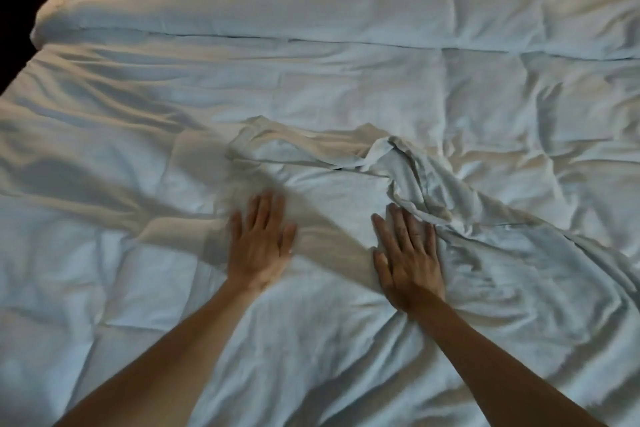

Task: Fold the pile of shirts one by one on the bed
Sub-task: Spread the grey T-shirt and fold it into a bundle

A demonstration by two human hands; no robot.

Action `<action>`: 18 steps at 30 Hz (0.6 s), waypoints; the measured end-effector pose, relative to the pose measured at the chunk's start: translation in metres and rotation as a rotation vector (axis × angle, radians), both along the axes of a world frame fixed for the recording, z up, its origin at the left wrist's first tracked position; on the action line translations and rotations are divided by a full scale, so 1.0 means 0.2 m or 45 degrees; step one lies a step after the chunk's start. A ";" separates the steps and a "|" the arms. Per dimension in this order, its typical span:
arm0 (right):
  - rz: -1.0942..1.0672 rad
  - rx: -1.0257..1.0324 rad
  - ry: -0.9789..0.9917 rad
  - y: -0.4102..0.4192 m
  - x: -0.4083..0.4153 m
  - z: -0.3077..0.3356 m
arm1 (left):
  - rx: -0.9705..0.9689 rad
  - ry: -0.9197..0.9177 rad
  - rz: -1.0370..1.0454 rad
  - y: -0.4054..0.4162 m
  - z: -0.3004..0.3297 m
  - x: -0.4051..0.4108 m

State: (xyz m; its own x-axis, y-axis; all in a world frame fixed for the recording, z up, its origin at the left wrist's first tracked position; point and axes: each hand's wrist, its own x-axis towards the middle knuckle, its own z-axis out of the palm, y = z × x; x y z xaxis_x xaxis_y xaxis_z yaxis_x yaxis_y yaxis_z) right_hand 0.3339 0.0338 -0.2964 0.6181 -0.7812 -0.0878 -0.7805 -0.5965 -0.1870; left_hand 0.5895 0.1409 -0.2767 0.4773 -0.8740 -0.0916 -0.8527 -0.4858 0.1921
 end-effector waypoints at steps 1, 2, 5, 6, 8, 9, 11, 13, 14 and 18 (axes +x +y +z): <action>0.004 0.028 0.008 0.00 0.00 0.01 | 0.012 0.016 0.106 0.02 -0.01 -0.07; 0.024 0.057 -0.009 -0.01 0.00 0.03 | -0.018 0.032 0.216 0.01 -0.02 -0.14; 0.054 0.094 -0.304 -0.10 -0.07 0.13 | -0.220 0.023 0.095 -0.06 0.01 -0.44; -0.004 0.005 -0.393 -0.16 -0.13 0.17 | -0.285 0.048 -0.095 -0.09 0.02 -0.57; -0.264 -0.240 -0.379 -0.32 -0.26 0.24 | -0.291 0.133 -0.429 -0.16 0.03 -0.80; -0.406 -0.272 -0.291 -0.40 -0.34 0.28 | -0.239 0.184 -0.495 -0.20 0.02 -0.89; -0.563 -0.058 -0.108 -0.57 -0.47 0.31 | -0.126 0.174 -0.450 -0.24 0.00 -1.00; -0.529 0.252 -0.087 -0.71 -0.56 0.35 | -0.041 0.041 -0.404 -0.24 -0.01 -1.04; -0.501 0.371 -0.136 -0.76 -0.59 0.38 | -0.032 -0.010 -0.409 -0.23 -0.01 -1.04; -0.534 0.790 -0.122 -0.94 -0.61 0.49 | -0.017 -0.112 -0.504 -0.23 -0.04 -1.05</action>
State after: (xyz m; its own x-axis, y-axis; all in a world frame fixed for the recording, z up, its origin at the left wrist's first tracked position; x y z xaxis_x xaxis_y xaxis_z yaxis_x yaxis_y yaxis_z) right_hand 0.2120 -0.1534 -0.1989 0.3066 -0.7776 -0.5489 -0.8823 -0.0158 -0.4705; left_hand 0.3794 0.0959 -0.2853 0.1093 -0.9926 -0.0529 -0.9868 -0.1148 0.1145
